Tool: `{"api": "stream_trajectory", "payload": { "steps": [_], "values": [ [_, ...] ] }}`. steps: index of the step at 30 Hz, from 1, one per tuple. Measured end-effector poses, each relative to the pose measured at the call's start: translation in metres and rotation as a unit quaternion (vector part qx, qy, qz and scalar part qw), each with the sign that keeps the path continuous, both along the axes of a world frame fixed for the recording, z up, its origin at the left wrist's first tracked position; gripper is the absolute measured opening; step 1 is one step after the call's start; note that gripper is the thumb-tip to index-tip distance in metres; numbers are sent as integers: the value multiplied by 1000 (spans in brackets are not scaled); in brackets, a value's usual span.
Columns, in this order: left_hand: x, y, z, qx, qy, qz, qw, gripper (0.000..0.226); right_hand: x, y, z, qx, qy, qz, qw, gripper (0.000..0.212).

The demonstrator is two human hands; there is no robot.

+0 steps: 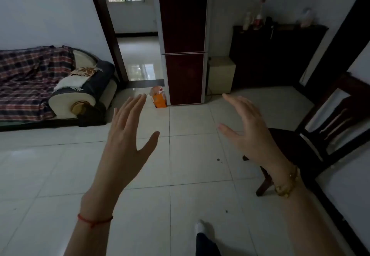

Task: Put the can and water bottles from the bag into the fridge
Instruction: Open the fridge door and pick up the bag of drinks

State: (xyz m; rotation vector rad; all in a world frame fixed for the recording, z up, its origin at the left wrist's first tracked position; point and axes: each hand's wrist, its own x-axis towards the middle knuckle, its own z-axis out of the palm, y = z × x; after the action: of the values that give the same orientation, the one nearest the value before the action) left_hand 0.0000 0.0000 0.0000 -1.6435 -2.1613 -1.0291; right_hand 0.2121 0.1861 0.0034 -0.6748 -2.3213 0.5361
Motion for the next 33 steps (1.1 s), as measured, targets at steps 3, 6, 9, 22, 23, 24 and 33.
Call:
{"api": "stream_trajectory", "payload": {
  "steps": [3,6,9,22,23,24,33],
  "values": [
    [-19,42,0,2,-10,3,1000,78,-21,42,1,-8,-2,1,1000,65],
    [-37,89,3,-6,-25,4,1000,79,-43,84,3,-17,-12,8,1000,64],
    [-55,134,9,7,-22,6,1000,77,-62,126,2,-19,-6,15,1000,65],
    [-124,255,-8,-15,-55,46,997,76,-154,254,-8,-52,-41,55,996,63],
    [-132,264,-9,-16,-57,47,997,76,-162,264,-10,-51,-43,55,996,63],
    [-140,274,-11,-18,-60,48,997,75,-171,273,-13,-54,-44,55,996,63],
    [-245,378,-18,-25,-58,37,997,76,-277,368,-27,-66,-40,43,996,62]
  ]
}}
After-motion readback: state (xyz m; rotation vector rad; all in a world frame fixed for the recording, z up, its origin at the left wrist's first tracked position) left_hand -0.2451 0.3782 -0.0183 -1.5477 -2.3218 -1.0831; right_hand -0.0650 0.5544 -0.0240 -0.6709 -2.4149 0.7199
